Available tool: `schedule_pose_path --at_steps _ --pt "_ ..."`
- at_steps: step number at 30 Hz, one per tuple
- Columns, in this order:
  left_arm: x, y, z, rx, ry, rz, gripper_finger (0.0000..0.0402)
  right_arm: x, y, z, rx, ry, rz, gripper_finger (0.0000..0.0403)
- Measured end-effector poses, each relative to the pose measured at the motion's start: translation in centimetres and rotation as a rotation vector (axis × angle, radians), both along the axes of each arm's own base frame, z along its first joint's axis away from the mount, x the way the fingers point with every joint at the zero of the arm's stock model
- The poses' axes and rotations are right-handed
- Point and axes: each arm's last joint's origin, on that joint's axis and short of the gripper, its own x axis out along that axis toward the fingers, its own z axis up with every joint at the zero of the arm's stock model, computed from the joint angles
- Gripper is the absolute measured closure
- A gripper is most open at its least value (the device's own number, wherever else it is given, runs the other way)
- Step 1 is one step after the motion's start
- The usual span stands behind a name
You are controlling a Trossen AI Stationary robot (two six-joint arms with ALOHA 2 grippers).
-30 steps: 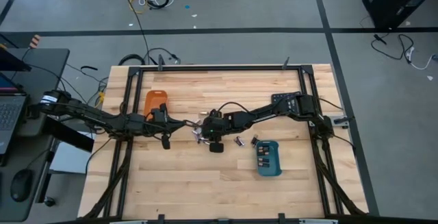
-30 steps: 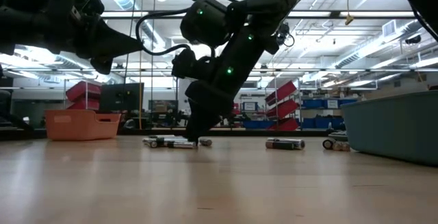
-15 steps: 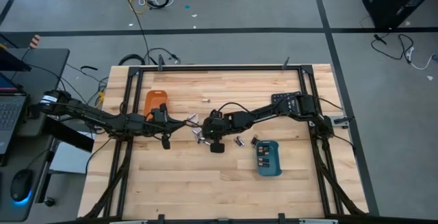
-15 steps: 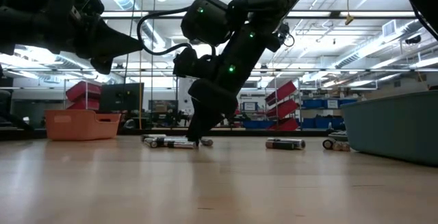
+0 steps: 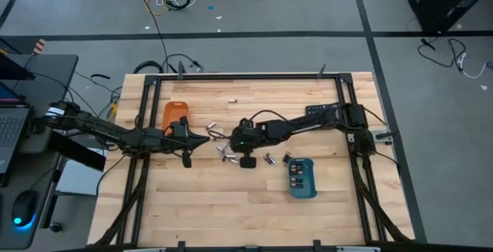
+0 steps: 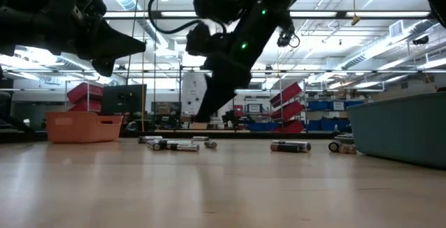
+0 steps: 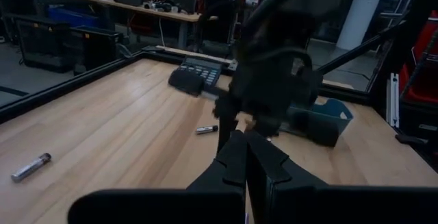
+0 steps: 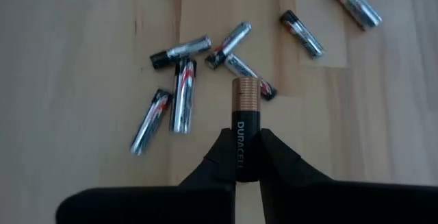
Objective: Sort batteries
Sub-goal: Put the black battery into the blue bin
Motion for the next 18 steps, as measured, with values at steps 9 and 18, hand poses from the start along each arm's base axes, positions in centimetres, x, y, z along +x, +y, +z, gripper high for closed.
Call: schedule_pose_path --at_steps 9,18 --pt "0.0 0.0 0.0 0.0 0.0 0.0 0.0401 -3.2 1.0 3.5 0.032 0.093 0.083 0.038" --pt "0.0 0.0 -0.1 -0.001 0.013 0.001 0.0401 -9.7 3.0 4.8 0.143 0.129 0.103 0.038"
